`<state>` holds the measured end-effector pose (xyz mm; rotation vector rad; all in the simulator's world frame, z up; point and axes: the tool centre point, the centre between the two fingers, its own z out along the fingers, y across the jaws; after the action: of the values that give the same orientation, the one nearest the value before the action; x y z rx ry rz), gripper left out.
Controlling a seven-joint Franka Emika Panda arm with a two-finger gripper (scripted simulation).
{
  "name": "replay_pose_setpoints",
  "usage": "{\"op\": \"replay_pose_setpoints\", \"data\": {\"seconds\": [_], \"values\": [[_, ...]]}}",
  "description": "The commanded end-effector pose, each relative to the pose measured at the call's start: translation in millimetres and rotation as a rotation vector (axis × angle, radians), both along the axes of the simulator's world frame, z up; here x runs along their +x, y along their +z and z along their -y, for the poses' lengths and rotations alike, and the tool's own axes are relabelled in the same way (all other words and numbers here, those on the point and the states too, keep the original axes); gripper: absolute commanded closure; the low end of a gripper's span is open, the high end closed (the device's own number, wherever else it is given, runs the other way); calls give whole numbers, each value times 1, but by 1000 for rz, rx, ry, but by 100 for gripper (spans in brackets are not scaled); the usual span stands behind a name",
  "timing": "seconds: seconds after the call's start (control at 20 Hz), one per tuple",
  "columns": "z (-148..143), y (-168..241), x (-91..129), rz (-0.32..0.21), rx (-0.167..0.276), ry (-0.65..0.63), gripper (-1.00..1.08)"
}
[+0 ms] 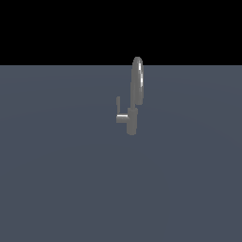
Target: Turn on the faucet by rotating a designated handle.
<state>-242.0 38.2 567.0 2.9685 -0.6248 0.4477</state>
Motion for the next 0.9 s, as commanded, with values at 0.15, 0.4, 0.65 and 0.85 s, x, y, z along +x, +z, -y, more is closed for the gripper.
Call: {"op": "replay_pose_setpoints", "data": {"seconds": [0.15,0.4,0.65,0.85], "values": [[-28,24,8,112,-40,-124,108],[-57,36,21,200,-81,-227,108],[-86,36,42,275,-124,-323,108],[-107,28,64,324,-160,-395,108]]}}
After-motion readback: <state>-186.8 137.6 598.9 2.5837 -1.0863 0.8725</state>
